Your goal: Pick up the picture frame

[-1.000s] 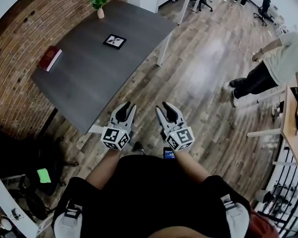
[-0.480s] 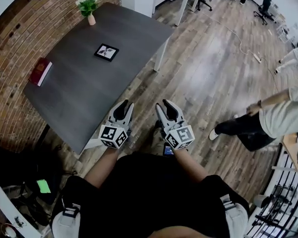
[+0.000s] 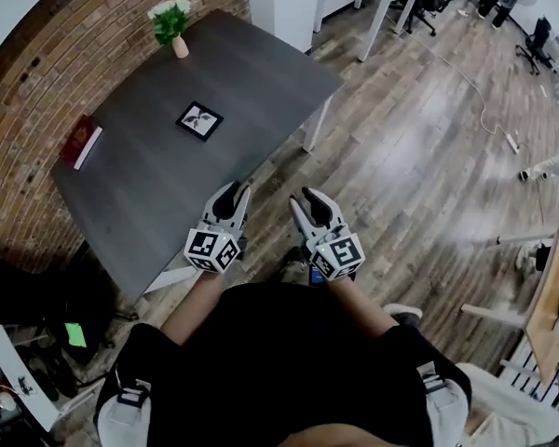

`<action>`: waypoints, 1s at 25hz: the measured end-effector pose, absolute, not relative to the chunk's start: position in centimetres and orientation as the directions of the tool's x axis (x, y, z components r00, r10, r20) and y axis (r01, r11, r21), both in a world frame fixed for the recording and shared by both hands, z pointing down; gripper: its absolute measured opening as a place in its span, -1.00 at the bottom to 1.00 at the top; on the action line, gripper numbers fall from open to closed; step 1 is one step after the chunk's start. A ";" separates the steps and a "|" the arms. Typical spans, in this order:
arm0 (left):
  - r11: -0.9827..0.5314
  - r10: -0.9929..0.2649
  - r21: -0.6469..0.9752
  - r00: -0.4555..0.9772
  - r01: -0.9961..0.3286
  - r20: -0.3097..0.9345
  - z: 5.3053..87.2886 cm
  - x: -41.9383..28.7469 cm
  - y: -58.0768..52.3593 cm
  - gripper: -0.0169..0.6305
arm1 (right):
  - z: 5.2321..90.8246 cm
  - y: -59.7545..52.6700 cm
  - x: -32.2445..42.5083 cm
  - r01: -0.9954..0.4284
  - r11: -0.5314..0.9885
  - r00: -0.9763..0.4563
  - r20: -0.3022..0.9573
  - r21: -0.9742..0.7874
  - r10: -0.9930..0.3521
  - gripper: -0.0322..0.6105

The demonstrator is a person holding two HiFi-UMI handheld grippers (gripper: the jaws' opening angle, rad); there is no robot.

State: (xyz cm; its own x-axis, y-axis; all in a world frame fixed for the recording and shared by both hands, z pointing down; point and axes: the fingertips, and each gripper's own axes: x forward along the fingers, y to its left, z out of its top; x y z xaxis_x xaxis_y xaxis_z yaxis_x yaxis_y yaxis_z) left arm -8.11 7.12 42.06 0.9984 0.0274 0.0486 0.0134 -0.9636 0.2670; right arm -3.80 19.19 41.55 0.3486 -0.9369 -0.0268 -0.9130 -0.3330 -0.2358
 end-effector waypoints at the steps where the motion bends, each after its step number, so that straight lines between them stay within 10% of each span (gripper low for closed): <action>1: -0.964 0.008 0.265 0.999 -0.005 0.047 41.9 -7.0 7.0 -0.67 | 41.5 19.1 -2.7 -0.919 -0.316 0.331 -0.024 -0.235 -0.943 -0.48; 25: -0.882 -0.300 0.347 0.948 -0.318 0.107 47.2 3.4 -8.2 -0.66 | 44.4 4.2 15.3 -0.973 -0.091 0.079 0.066 -0.213 -0.995 -0.48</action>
State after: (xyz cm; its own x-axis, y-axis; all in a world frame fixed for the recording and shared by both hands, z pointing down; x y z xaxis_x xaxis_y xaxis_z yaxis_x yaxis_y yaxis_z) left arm 3.39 -8.18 47.24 0.9479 -0.2998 0.1074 -0.3183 -0.8824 0.3466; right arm 15.34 4.18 44.43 0.0789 -0.9947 0.0658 -0.9727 -0.0912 -0.2133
